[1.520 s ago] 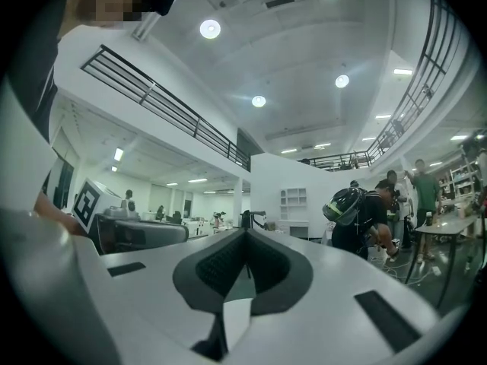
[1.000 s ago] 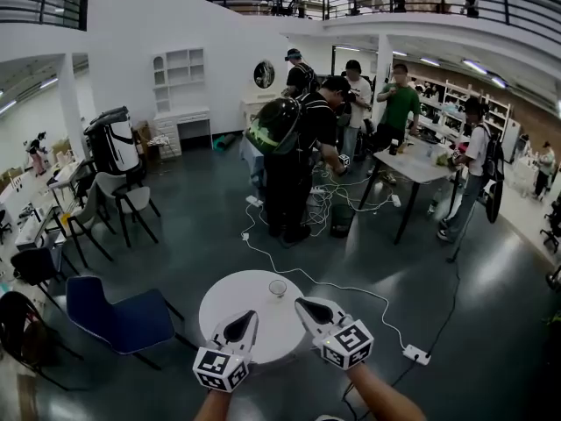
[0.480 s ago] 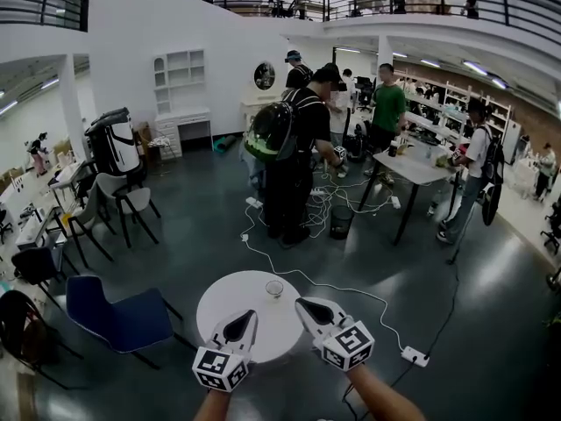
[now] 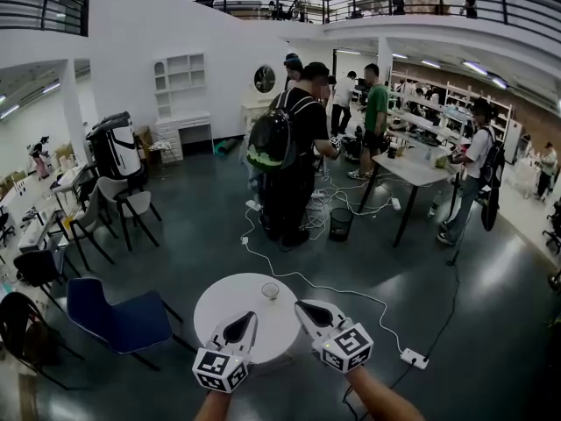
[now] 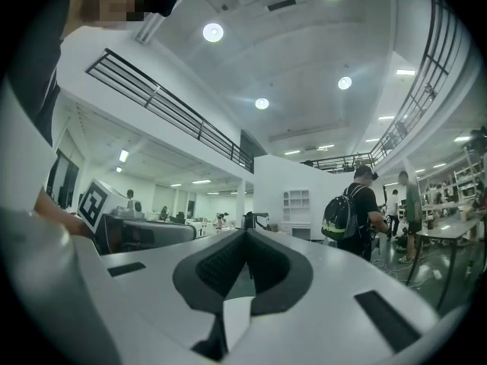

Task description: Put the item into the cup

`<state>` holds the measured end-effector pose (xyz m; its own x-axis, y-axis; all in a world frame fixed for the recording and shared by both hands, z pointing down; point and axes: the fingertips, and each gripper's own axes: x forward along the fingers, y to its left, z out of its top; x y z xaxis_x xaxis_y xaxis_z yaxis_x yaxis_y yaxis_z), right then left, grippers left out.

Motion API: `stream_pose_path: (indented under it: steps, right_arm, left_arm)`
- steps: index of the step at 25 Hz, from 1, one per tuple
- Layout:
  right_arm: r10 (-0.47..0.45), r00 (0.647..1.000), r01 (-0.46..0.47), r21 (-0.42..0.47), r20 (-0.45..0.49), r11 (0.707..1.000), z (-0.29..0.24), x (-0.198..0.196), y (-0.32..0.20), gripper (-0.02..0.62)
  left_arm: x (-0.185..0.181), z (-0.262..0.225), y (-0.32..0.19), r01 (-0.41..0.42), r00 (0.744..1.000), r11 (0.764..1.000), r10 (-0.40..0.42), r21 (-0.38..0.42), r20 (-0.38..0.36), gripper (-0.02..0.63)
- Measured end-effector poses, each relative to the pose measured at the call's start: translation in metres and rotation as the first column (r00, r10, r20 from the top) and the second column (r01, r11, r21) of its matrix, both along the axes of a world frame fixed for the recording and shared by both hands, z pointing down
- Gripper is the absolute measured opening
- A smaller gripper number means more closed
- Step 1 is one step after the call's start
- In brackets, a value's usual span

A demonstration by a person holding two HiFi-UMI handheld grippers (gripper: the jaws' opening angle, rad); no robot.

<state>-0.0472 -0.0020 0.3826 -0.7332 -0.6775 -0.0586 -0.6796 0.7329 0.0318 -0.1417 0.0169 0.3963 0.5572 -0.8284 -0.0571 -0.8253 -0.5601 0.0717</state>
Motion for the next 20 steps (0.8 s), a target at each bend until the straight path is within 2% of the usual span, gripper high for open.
stream_pose_path:
  steps: [12,20]
  right_arm:
    - [-0.020,1.000,0.020,-0.011,0.005,1.000,0.003,0.030,0.009,0.017]
    - [-0.028,1.000,0.028,-0.012,-0.001,1.000,0.001,0.031,0.010,0.015]
  left_arm:
    - [0.033,0.003,0.011,0.011,1.000,1.000,-0.011,-0.009,-0.013,0.015]
    - [0.028,-0.006,0.012,0.022,1.000,1.000,-0.022,0.002,-0.009,0.015]
